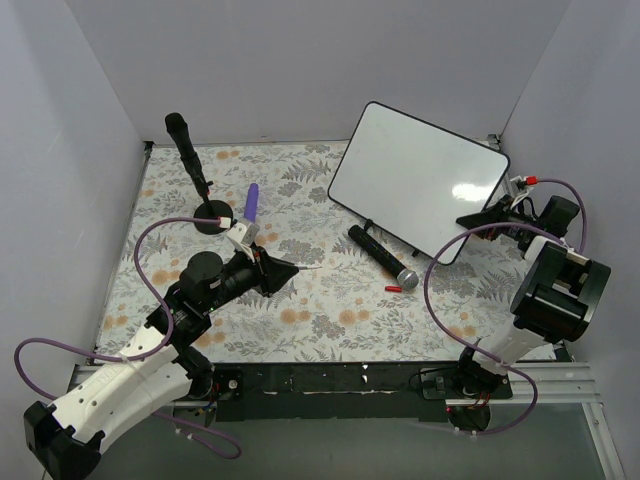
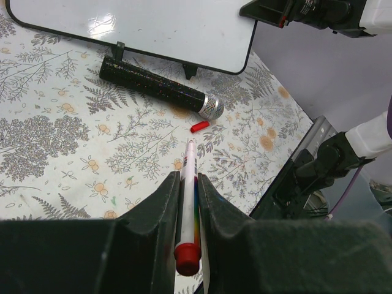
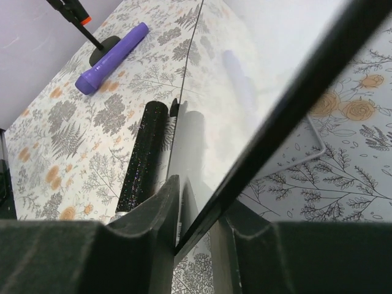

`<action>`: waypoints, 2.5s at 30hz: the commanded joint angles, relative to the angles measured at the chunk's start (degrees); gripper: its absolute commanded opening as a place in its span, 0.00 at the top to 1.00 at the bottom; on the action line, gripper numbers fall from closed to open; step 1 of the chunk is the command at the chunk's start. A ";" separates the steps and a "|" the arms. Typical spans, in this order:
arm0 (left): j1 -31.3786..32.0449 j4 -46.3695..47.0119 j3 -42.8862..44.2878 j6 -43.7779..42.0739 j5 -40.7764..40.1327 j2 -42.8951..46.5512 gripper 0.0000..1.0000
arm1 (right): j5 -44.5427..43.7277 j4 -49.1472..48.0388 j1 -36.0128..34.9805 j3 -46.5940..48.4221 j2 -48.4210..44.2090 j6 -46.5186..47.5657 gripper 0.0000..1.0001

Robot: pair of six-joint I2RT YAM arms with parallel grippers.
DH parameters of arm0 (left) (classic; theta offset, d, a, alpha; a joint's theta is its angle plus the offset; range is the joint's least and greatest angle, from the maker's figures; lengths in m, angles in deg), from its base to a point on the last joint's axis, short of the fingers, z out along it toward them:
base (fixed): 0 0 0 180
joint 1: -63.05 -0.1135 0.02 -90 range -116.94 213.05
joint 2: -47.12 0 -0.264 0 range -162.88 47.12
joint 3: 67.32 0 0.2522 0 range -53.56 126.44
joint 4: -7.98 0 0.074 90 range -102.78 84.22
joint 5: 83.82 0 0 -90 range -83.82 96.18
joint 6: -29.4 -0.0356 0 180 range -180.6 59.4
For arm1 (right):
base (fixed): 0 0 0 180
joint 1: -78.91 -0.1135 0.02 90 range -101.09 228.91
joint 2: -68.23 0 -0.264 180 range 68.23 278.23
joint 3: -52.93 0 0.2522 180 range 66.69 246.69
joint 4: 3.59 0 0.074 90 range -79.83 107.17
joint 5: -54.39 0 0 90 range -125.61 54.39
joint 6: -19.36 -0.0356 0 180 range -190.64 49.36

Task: Write a sentence on the whiteboard
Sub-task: Put down the whiteboard on the whiteboard stand, then pick up the whiteboard from the whiteboard stand.

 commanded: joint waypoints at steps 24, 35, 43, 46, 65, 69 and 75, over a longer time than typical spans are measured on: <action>-0.24 0.18 -0.39 -0.60 -0.40 -0.93 1.00 | -0.11 -53.54 -0.26 0.65 9.86 -45.66 0.51; -0.24 0.44 -0.39 -0.60 -0.23 -1.81 1.00 | -7.32 -24.56 -2.36 5.92 7.32 -25.74 0.52; -0.33 0.36 -0.48 -0.60 -0.32 -1.73 1.00 | -11.80 -18.56 -4.82 8.65 7.23 -24.66 0.58; -0.24 0.44 -0.39 -0.60 -0.32 -1.99 1.00 | -12.42 -18.38 -5.61 9.79 7.49 -25.10 0.61; -0.24 0.27 -0.31 -0.60 -0.40 -2.16 1.00 | -11.10 -42.54 -6.15 0.13 -1.29 -38.02 0.99; -0.24 0.36 -0.39 -0.51 -0.40 -1.64 1.00 | -13.20 -43.08 -6.32 -0.93 -6.11 -37.93 0.99; -0.24 0.27 -0.04 -0.60 -0.93 -1.46 1.00 | -16.28 -32.99 -8.87 0.21 -12.88 -32.23 0.99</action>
